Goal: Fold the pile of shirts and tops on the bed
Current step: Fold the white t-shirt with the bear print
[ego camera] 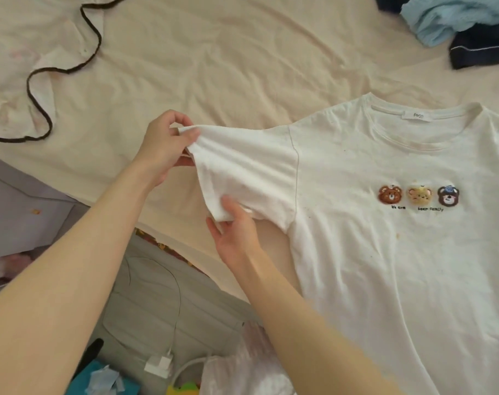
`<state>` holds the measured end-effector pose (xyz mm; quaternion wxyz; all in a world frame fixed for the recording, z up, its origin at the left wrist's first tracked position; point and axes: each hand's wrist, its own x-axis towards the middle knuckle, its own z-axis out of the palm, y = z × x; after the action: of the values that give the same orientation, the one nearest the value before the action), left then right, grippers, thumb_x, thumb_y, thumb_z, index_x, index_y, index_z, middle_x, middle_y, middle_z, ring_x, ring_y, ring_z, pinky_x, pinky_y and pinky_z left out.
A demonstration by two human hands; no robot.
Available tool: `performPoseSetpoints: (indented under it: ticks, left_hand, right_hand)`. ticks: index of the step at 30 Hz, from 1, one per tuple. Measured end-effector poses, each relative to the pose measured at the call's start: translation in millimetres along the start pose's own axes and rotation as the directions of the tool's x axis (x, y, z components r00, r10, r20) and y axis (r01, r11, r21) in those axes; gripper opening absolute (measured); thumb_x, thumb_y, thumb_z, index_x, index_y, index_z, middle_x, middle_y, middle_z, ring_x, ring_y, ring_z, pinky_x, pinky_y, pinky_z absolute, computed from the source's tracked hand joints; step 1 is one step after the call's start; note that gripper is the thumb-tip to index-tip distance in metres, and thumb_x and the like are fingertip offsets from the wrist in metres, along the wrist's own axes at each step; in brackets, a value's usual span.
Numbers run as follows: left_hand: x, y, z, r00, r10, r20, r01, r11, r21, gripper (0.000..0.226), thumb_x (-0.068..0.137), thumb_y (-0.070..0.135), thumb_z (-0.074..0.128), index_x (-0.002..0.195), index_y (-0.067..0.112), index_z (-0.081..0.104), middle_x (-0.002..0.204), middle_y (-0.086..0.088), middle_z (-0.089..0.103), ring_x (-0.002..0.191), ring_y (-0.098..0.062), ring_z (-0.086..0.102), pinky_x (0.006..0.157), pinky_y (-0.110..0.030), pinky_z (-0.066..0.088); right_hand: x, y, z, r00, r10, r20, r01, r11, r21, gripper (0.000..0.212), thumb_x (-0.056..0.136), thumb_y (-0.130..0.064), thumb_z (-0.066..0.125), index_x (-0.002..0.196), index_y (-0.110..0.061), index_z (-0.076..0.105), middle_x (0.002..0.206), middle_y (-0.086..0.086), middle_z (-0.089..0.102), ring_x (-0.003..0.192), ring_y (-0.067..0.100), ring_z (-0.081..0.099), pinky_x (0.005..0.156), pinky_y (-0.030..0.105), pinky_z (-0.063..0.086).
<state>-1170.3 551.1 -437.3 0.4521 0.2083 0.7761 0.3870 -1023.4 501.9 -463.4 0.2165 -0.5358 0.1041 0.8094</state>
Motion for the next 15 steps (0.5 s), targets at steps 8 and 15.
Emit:
performPoseSetpoints:
  ticks: [8, 15]
  left_hand:
    - [-14, -38, -15, 0.999, -0.021, -0.036, 0.025, 0.993, 0.115, 0.021, 0.088, 0.000, 0.060, 0.080, 0.018, 0.053, 0.080, 0.001, 0.062, 0.070, -0.010, 0.058, 0.060, -0.019, 0.052]
    - [-6, -55, -5, 0.978, 0.026, -0.207, 0.026, 0.969, 0.246, 0.024, 0.086, 0.005, 0.060, 0.078, 0.026, 0.053, 0.088, 0.003, 0.060, 0.084, -0.017, 0.056, 0.079, -0.037, 0.050]
  right_hand:
    - [-25, 32, -33, 0.996, 0.092, -0.019, -0.094, 0.979, -0.182, 0.012, 0.094, -0.011, 0.055, 0.105, -0.006, 0.057, 0.066, 0.002, 0.065, 0.063, 0.012, 0.066, 0.062, 0.021, 0.052]
    - [-32, 25, -38, 0.994, 0.106, -0.036, -0.106, 0.790, -0.604, 0.018, 0.098, -0.026, 0.046, 0.109, -0.014, 0.055, 0.098, -0.001, 0.066, 0.094, 0.011, 0.058, 0.088, 0.029, 0.049]
